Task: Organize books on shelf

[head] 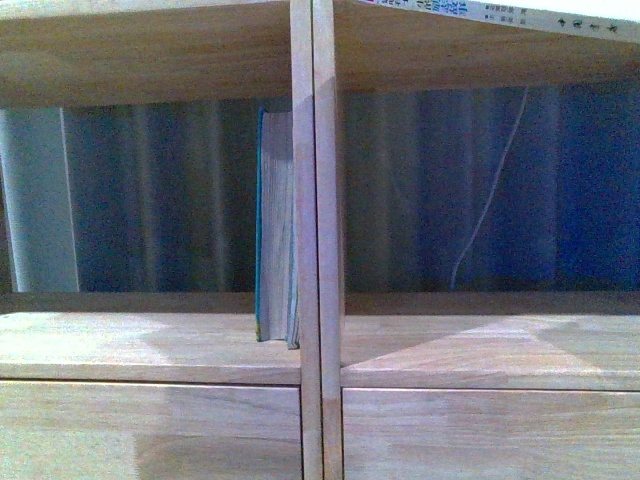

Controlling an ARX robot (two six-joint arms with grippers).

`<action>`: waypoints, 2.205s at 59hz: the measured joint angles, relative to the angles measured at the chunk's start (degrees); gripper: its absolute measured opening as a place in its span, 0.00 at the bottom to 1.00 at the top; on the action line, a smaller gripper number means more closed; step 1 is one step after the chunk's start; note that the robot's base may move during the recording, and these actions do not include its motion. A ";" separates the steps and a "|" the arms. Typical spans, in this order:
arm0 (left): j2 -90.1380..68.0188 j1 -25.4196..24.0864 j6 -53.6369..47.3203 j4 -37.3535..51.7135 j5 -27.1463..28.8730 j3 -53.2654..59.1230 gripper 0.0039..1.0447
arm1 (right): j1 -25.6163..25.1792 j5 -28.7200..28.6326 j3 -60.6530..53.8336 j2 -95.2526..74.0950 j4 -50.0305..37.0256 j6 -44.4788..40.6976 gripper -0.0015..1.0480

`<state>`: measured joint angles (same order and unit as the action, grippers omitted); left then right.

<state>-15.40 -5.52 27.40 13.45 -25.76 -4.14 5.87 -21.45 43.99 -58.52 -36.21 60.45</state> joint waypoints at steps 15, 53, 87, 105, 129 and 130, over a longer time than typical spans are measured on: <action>-16.35 1.16 17.55 16.68 -12.35 -10.78 0.93 | -0.02 0.50 0.55 -2.47 -0.11 -0.81 0.07; -48.70 24.26 31.34 30.64 0.70 -37.55 0.93 | 4.17 2.21 5.79 -6.36 0.68 -1.97 0.07; -58.25 26.18 23.80 27.45 -0.13 -48.72 0.93 | 8.37 -2.01 3.28 -1.55 3.17 -3.23 0.07; -59.98 28.41 23.02 28.61 1.07 -49.88 0.93 | 11.98 -2.16 0.46 2.38 4.63 -3.30 0.07; -60.94 31.32 20.96 29.03 3.34 -51.91 0.93 | 14.88 -0.94 -1.97 5.38 5.60 -3.48 0.07; -60.94 31.45 20.48 28.81 3.56 -52.00 0.93 | 14.88 -0.90 -2.01 5.42 5.60 -3.50 0.07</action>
<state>-76.34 25.93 47.88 42.26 -22.20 -56.14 20.75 -22.35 41.98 -53.10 -30.61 56.95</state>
